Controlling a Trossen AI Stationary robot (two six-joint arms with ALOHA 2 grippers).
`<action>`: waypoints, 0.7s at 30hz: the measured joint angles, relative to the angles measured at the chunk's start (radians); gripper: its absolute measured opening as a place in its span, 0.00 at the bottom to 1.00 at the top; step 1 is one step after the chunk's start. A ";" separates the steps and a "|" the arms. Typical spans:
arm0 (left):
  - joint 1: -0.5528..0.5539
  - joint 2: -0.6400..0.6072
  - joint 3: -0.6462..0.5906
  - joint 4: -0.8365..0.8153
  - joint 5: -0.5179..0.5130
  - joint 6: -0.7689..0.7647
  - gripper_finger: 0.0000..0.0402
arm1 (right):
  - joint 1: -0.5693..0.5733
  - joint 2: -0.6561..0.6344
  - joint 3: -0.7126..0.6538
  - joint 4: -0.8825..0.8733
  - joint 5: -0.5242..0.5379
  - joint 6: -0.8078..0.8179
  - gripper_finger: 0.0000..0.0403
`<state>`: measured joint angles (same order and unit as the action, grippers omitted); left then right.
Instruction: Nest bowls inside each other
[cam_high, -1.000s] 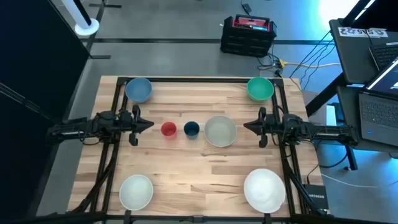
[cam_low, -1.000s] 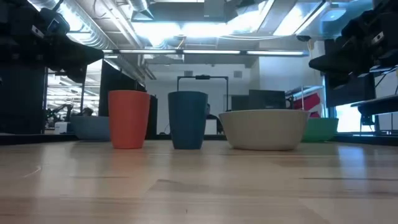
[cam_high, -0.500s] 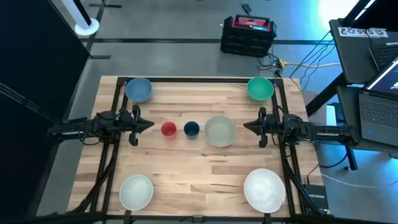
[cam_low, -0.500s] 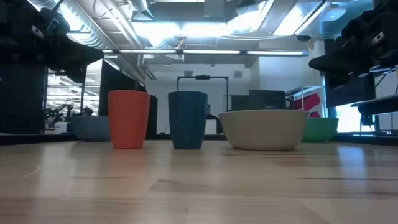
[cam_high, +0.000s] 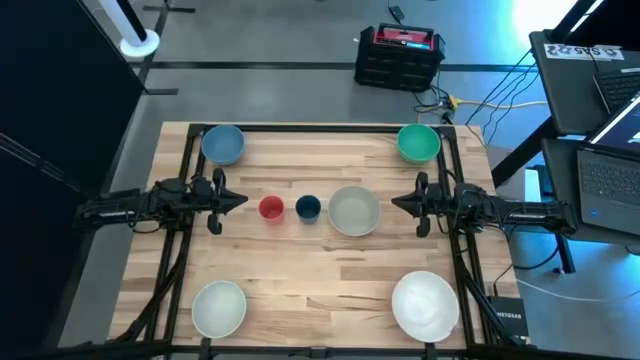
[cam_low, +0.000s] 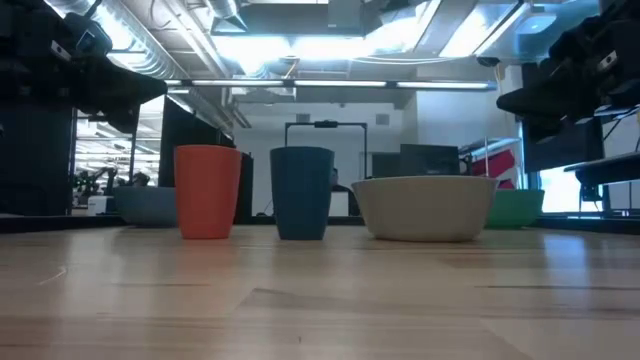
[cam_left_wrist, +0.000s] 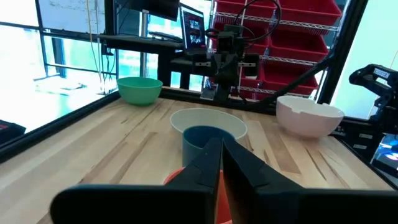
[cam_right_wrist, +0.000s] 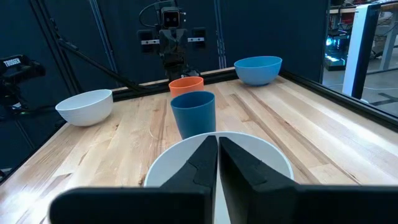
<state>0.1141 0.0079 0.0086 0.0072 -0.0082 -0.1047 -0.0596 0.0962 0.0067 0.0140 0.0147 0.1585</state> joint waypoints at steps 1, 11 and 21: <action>0.000 0.000 0.000 0.000 0.000 0.000 0.00 | 0.000 0.000 0.000 0.003 0.000 0.000 0.00; 0.001 0.000 0.000 0.004 0.000 0.000 0.00 | 0.000 0.111 0.123 0.064 0.154 0.147 0.00; 0.001 0.000 0.000 0.012 -0.001 -0.042 0.00 | 0.000 0.587 0.647 -0.283 0.196 0.091 0.00</action>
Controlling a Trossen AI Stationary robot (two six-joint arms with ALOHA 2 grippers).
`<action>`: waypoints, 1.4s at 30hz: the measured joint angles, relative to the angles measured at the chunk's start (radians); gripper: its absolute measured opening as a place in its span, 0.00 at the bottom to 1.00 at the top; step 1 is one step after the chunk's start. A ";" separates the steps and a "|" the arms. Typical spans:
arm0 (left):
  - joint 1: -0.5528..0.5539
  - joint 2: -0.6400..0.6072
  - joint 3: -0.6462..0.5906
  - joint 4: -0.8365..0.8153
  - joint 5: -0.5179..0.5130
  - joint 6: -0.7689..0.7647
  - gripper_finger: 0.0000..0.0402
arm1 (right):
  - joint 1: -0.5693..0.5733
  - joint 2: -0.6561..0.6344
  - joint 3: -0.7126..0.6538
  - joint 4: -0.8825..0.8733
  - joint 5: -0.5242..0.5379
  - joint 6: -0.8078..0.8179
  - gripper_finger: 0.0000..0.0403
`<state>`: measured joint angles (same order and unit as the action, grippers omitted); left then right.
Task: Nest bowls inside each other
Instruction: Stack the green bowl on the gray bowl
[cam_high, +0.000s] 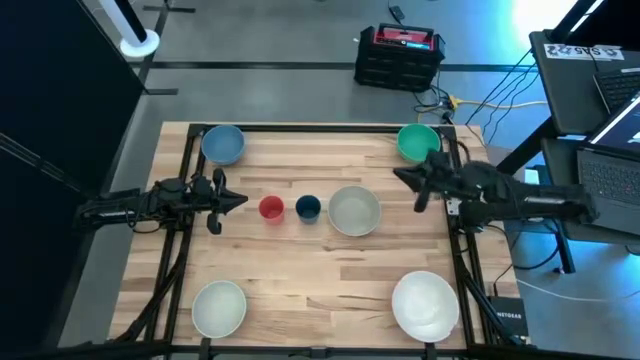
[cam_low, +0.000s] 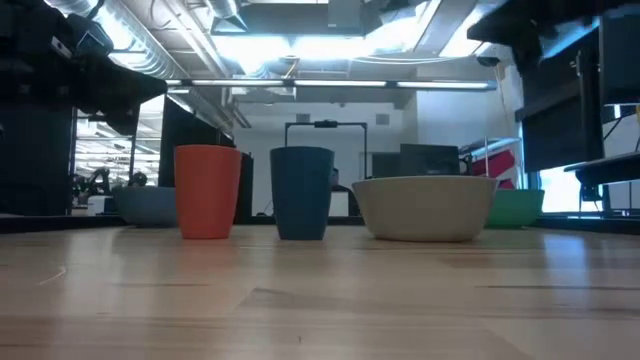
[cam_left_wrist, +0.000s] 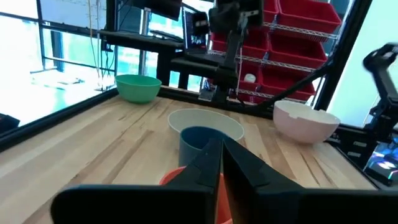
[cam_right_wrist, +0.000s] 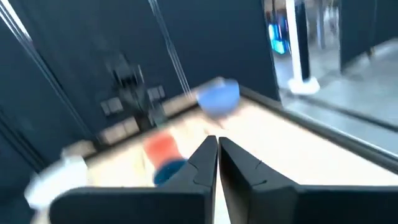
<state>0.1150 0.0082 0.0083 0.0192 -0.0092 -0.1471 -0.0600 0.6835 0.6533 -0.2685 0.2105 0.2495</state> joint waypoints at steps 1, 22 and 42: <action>0.000 0.000 0.000 0.001 0.000 -0.004 0.00 | 0.000 0.048 0.052 -0.035 0.004 -0.006 0.00; 0.003 0.000 0.000 0.044 -0.001 -0.163 0.00 | -0.227 0.899 0.625 -0.710 -0.163 -0.042 0.49; 0.013 0.000 0.000 0.041 0.001 -0.214 0.00 | -0.337 1.006 0.625 -0.878 0.130 0.108 0.59</action>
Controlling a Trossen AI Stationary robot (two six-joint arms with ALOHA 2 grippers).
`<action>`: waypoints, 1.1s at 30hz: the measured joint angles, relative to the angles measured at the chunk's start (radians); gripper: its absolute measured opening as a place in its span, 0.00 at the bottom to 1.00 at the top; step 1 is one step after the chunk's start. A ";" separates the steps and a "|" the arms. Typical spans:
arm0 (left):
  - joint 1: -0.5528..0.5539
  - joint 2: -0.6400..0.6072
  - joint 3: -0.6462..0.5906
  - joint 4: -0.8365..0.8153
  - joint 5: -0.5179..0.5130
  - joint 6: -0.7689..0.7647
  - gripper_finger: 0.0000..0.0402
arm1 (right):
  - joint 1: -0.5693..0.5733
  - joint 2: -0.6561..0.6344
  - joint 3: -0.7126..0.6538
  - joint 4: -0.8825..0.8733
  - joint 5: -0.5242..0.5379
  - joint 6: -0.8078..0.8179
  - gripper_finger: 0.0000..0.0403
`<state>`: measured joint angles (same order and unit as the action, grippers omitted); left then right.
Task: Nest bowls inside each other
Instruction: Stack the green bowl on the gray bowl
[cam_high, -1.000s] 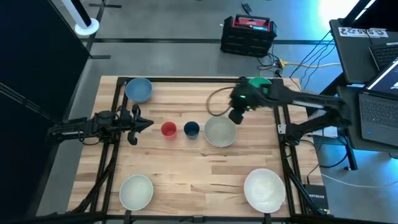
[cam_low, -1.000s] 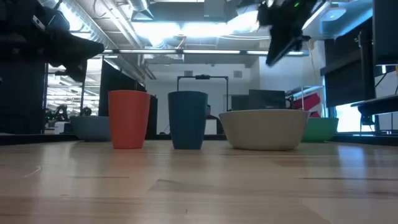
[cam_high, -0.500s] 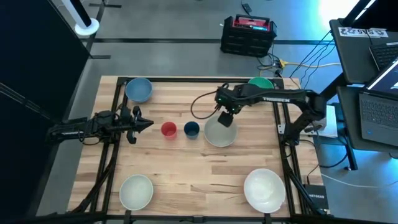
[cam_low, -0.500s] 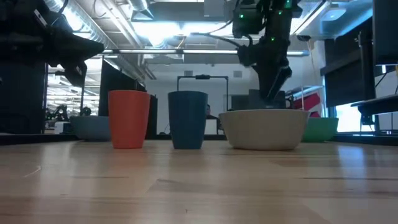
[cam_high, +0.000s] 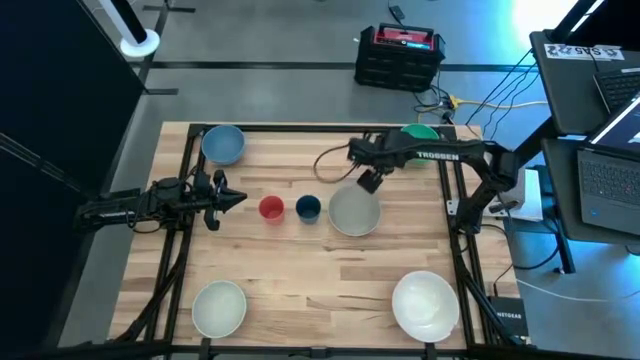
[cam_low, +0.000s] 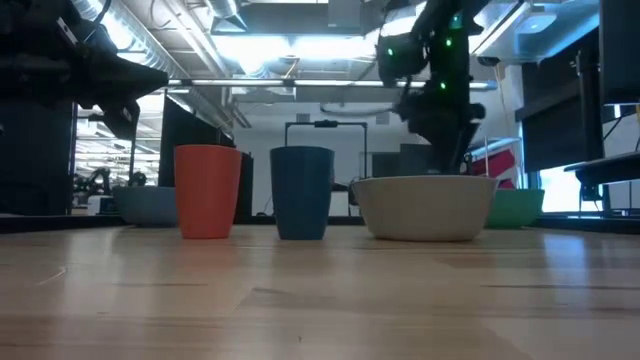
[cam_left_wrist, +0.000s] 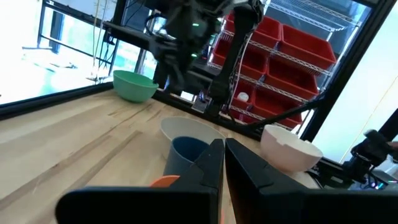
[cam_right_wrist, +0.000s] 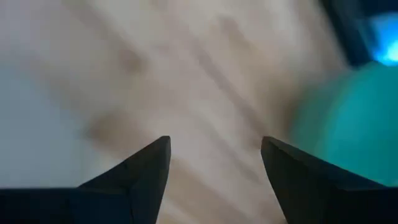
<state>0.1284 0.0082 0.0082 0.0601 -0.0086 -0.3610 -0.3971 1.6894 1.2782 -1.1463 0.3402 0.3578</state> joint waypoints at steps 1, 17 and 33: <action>0.000 0.000 0.000 0.000 0.000 0.002 0.00 | -0.034 0.000 -0.005 0.005 0.006 -0.005 0.59; 0.042 0.000 0.000 -0.006 -0.002 0.008 0.00 | -0.296 -0.001 -0.134 0.103 -0.099 -0.067 0.58; 0.113 0.000 0.000 0.007 -0.003 0.019 0.00 | -0.323 -0.003 -0.280 0.235 -0.100 -0.135 0.01</action>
<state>0.2413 0.0081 0.0086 0.0672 -0.0116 -0.3422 -0.7204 1.6863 0.9980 -0.9110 0.2405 0.2232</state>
